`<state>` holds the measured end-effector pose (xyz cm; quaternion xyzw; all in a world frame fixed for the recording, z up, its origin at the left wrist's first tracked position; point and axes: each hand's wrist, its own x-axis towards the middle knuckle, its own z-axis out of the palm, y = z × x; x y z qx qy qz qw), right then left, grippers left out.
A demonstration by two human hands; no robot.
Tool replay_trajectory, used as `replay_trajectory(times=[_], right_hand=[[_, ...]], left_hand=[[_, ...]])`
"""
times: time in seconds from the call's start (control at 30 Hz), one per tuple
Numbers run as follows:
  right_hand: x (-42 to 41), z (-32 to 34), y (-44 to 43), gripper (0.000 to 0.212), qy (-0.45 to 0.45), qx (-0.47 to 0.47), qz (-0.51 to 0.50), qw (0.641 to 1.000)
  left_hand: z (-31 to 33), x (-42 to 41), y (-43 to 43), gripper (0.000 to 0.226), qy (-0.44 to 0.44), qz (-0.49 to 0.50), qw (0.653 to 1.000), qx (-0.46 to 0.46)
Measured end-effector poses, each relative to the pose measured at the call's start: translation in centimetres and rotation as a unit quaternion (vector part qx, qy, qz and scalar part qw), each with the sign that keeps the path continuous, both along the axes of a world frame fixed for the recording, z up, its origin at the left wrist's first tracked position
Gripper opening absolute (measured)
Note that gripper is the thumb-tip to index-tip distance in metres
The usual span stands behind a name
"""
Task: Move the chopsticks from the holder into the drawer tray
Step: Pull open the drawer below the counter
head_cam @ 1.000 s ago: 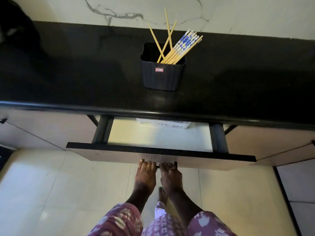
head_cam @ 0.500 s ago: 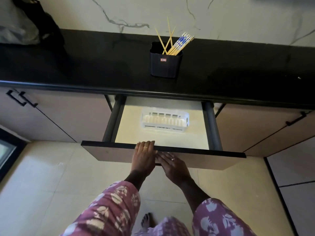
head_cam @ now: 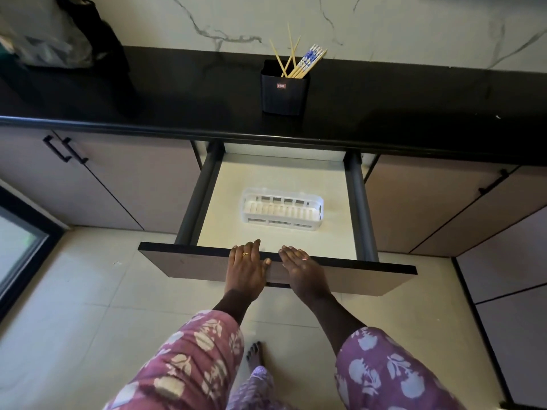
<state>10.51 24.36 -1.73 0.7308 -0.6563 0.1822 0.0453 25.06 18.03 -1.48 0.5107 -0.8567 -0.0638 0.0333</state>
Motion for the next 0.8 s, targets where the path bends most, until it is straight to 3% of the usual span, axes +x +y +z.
replay_trajectory(times=[0.1, 0.27, 0.33, 0.43, 0.5, 0.57, 0.63, 0.7, 0.8], right_hand=[[0.8, -0.2, 1.6, 0.044, 0.003, 0.001, 0.002, 1.000], [1.5, 0.2, 2.9, 0.034, 0.010, 0.000, -0.002, 1.000], [1.1, 0.9, 2.6, 0.040, -0.011, 0.004, -0.017, 1.000], [-0.2, 2.6, 0.9, 0.041, -0.083, 0.031, -0.115, 0.989], [-1.7, 3.0, -1.4, 0.037, -0.149, 0.112, -0.224, 0.957], [-3.5, 3.0, -3.7, 0.039, -0.228, 0.205, -0.336, 0.891], [-5.1, 2.3, -5.8, 0.043, -0.308, 0.231, -0.407, 0.828], [-6.3, 1.1, -7.7, 0.044, -0.334, 0.228, -0.446, 0.799], [-7.4, -0.2, -9.9, 0.041, -0.344, 0.233, -0.484, 0.770]], left_hand=[[0.5, 0.8, 1.9, 0.083, -0.010, -0.002, 0.999, 0.034], [1.4, 2.2, 3.4, 0.092, -0.004, -0.007, 0.999, 0.040], [2.3, 2.0, 2.7, 0.084, 0.044, 0.004, 0.998, 0.048], [3.2, 0.9, -0.8, 0.048, 0.099, 0.020, 0.994, 0.032], [3.5, 0.1, -4.0, 0.040, 0.124, 0.073, 0.989, 0.047], [3.5, -0.6, -7.0, 0.038, 0.131, 0.130, 0.977, 0.103], [2.9, -1.5, -9.7, 0.038, 0.100, 0.152, 0.968, 0.170], [2.0, -2.2, -12.0, 0.037, 0.071, 0.167, 0.958, 0.222], [0.9, -3.0, -13.9, 0.038, 0.095, 0.197, 0.933, 0.286]])
